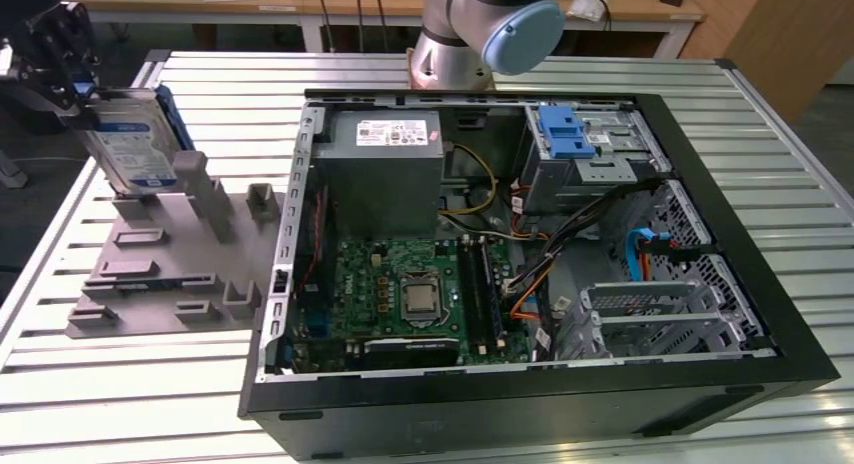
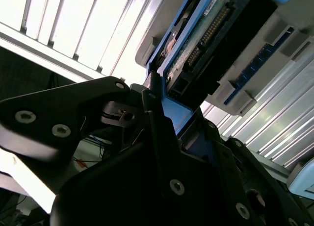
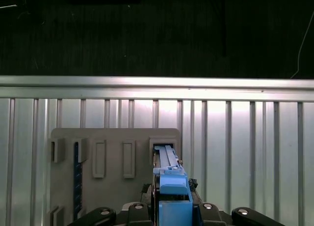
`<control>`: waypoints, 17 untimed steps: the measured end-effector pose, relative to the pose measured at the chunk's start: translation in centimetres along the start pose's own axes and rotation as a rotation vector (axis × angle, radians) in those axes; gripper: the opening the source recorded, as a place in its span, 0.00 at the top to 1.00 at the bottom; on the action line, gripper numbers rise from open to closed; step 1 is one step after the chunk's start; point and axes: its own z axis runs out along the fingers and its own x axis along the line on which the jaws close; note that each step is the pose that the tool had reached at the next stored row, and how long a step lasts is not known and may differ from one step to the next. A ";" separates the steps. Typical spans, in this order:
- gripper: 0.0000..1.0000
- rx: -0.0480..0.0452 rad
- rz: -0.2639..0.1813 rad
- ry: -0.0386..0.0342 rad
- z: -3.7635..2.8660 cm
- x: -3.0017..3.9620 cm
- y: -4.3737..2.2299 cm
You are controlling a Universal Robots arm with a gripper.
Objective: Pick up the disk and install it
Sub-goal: 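Pick up the disk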
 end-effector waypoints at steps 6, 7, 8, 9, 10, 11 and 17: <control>0.64 0.0001 0.000 0.0000 -0.27 0.00 0.01; 0.64 0.0000 0.000 -0.0001 -0.32 0.00 0.01; 0.64 0.0001 0.000 0.0000 -0.37 0.00 0.01; 0.64 -0.0001 0.000 0.0000 -0.42 0.00 0.01; 0.64 -0.0001 0.000 0.0000 -0.47 0.00 0.01; 0.64 0.0000 0.000 0.0000 -0.52 0.00 0.01; 0.64 0.0000 0.000 0.0000 -0.63 -0.03 0.02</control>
